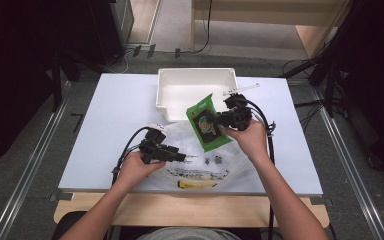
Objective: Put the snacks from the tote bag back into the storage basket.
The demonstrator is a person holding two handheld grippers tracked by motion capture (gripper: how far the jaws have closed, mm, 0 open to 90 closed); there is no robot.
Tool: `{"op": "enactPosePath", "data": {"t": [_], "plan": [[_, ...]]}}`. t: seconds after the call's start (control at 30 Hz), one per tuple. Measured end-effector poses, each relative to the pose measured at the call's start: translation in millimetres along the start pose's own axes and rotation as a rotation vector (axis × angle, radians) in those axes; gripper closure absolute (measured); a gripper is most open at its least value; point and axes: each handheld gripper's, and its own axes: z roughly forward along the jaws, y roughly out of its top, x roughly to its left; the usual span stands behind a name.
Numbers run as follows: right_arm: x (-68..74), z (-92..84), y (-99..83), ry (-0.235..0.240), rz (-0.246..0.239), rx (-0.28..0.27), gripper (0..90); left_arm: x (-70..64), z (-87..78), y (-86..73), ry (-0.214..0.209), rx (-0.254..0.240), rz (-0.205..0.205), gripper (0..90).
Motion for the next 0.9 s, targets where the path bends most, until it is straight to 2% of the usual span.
{"op": "enactPosePath", "data": {"t": [0.37,0.9], "plan": [[-5.5,-0.5,13.1,-0.006,0.004,-0.007,73.5,0.5,-0.4,0.0,0.0,0.0,-0.001,47.4],[-12.4,9.2,43.7,-0.041,0.002,-0.005,73.5,0.8,2.3,0.0,-0.006,0.006,0.007,47.6]]}}
